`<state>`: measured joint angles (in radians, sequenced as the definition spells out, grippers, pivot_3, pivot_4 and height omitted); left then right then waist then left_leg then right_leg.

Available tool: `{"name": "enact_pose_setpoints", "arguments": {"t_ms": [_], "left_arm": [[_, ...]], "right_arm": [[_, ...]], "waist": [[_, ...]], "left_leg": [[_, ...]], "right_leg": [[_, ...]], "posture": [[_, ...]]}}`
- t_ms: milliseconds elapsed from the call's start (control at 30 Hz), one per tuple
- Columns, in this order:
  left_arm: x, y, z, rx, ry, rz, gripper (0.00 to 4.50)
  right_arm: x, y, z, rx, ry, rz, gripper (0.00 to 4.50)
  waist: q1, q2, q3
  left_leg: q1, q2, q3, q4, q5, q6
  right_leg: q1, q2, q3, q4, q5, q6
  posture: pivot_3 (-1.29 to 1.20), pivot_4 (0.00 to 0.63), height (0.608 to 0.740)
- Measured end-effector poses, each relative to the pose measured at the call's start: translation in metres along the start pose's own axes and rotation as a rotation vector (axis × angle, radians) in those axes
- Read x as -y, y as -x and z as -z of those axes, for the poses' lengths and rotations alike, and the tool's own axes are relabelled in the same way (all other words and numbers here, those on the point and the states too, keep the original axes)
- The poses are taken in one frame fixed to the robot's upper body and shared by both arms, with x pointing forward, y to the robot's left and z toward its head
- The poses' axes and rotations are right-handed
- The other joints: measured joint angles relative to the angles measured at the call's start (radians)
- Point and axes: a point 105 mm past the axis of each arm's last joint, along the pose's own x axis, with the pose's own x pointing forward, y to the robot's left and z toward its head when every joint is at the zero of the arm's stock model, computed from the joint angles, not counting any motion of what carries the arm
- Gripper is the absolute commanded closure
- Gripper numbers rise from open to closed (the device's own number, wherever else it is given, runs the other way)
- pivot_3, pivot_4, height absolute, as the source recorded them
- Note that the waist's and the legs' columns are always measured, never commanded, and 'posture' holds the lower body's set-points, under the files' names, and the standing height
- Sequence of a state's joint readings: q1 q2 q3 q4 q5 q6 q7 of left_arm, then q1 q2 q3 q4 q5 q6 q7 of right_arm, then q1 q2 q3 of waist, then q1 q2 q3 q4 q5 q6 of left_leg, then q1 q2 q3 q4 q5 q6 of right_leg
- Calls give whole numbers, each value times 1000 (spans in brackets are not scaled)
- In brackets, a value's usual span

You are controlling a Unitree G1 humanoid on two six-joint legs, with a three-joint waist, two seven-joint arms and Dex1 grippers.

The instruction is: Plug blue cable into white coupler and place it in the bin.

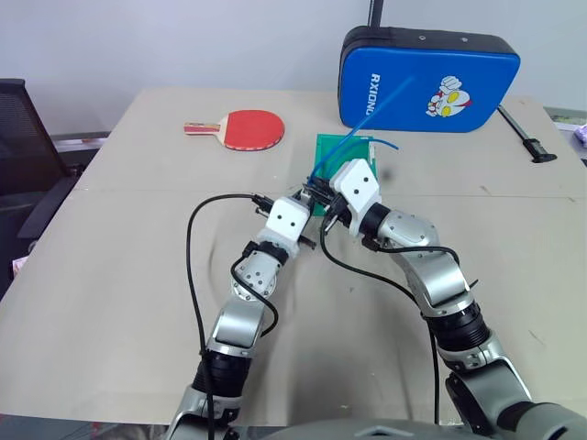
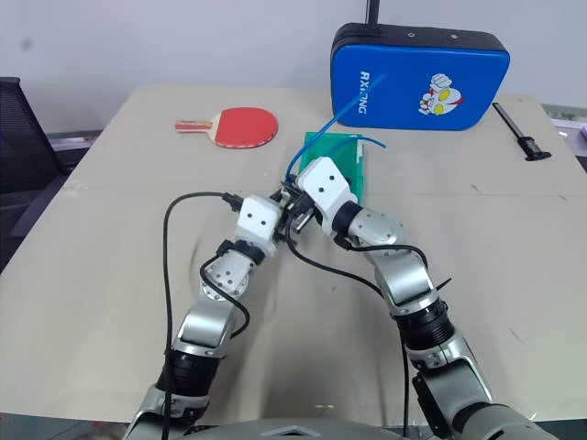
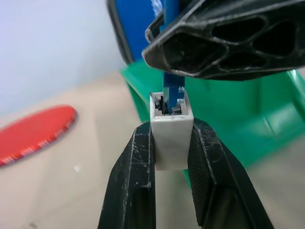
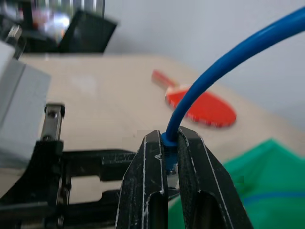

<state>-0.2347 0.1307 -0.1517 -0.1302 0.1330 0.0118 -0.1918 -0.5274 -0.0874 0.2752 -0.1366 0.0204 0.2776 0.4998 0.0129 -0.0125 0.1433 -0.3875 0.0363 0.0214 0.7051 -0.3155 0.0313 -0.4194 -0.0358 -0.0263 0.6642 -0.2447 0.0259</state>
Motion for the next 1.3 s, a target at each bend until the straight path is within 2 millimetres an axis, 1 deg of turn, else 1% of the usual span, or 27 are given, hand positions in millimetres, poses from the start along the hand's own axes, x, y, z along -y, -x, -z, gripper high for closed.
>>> {"name": "enact_pose_setpoints", "arguments": {"t_ms": [100,133,200,233,300,367,400,433,500,533,600,667,767,800,867,900,967,1033,1067,1100,1200,1267,1300], "left_arm": [[-1,0,-1,5,14,-2,4142],[0,0,-1,5,18,3,3343],[2,0,-2,12,30,20,2789],[3,0,-7,31,44,34,2338],[3,0,-11,45,50,40,2338],[0,1,-10,28,52,38,2338],[-2,1,-10,20,65,37,2338],[-3,2,-10,18,68,36,2338],[-5,3,-12,-1,102,59,2338],[-5,5,-13,-24,130,85,2338],[-11,6,-12,-62,186,81,2338],[-19,5,-15,-87,220,80,2338],[-33,3,-29,-90,231,81,2338],[-35,4,-33,-92,225,88,2310],[-35,3,-36,-101,230,100,2302],[-34,3,-37,-108,245,108,2302],[-32,4,-37,-118,265,119,2302],[-30,5,-37,-121,291,129,2302],[-30,6,-39,-118,299,131,2302],[-30,7,-40,-115,298,131,2302],[-31,8,-40,-115,300,136,2302],[-30,11,-38,-123,301,156,2302],[-30,14,-36,-132,295,169,2058]], "right_arm": [[2,2,0,14,25,-3,4500],[2,3,0,16,32,-6,4500],[6,5,2,9,45,-3,4500],[12,9,9,-18,50,10,4500],[19,13,14,-43,52,23,4500],[34,19,18,-60,43,41,4500],[44,21,17,-66,36,54,4500],[47,22,17,-67,33,59,4500],[60,20,11,-58,-14,63,4500],[68,16,5,-49,-68,43,4500],[73,9,2,-61,-132,10,4500],[81,2,7,-109,-192,-3,4500],[89,-5,27,-216,-298,-19,4500],[90,-7,35,-248,-334,-22,4158],[92,-10,46,-286,-369,-12,3455],[96,-14,51,-302,-381,7,2965],[105,-18,55,-311,-367,52,2011],[117,-19,53,-288,-336,109,910],[124,-19,51,-264,-319,138,545],[129,-17,49,-245,-303,157,24],[136,-11,43,-209,-274,177,24],[141,1,39,-180,-244,181,24],[142,9,39,-170,-230,181,6]], "waist": [[1,0,0],[0,0,0],[0,0,0],[2,0,0],[1,0,0],[0,0,0],[-2,0,0],[-3,0,0],[-4,0,0],[-6,1,0],[-7,1,0],[-6,1,1],[-2,1,1],[-2,1,1],[-1,1,1],[-2,1,1],[-2,1,1],[0,1,1],[-1,1,1],[-1,1,1],[-1,1,1],[1,1,1],[1,1,1]], "left_leg": [[0,0,0,0,0,0],[0,0,0,0,0,0],[0,0,0,0,0,0],[0,0,0,0,0,0],[0,0,0,0,0,0],[0,0,0,0,0,0],[0,0,0,0,0,0],[0,0,0,0,0,0],[0,1,0,0,0,0],[1,1,0,0,0,0],[1,1,0,0,0,0],[1,1,0,0,0,0],[0,0,0,0,0,0],[0,0,0,0,2,-3],[-2,0,0,0,2,-4],[-4,0,0,0,2,-4],[-9,0,0,0,2,-4],[-11,0,-1,0,2,-4],[-12,0,0,0,2,-4],[-12,0,0,-1,2,-4],[-12,0,0,-1,2,-5],[-12,0,0,0,2,-5],[-12,0,0,0,2,-5]], "right_leg": [[0,0,0,0,0,0],[0,0,0,0,0,0],[0,0,0,0,0,0],[0,0,0,0,0,0],[0,0,0,0,0,0],[0,0,0,0,0,0],[0,0,0,0,0,0],[0,0,0,0,0,0],[0,1,0,1,0,0],[0,1,0,1,0,0],[0,1,0,1,0,0],[0,1,0,1,0,0],[0,1,0,0,0,0],[0,0,0,0,0,0],[-1,0,0,-1,0,0],[-3,0,0,-1,0,0],[-7,0,0,-1,0,0],[-8,-1,0,0,0,0],[-9,-2,0,0,0,0],[-10,-2,0,0,0,0],[-10,-3,0,0,0,0],[-10,-4,0,0,0,0],[-10,-4,1,0,0,0]], "posture": [[0,150,681],[0,150,681],[0,150,681],[0,150,681],[0,150,681],[0,150,681],[0,150,681],[0,150,681],[0,150,681],[0,150,681],[0,150,681],[0,150,681],[0,150,681],[0,150,681],[0,150,681],[0,150,681],[0,150,681],[0,150,681],[0,150,681],[0,150,681],[0,150,681],[0,150,681],[0,150,681]]}}
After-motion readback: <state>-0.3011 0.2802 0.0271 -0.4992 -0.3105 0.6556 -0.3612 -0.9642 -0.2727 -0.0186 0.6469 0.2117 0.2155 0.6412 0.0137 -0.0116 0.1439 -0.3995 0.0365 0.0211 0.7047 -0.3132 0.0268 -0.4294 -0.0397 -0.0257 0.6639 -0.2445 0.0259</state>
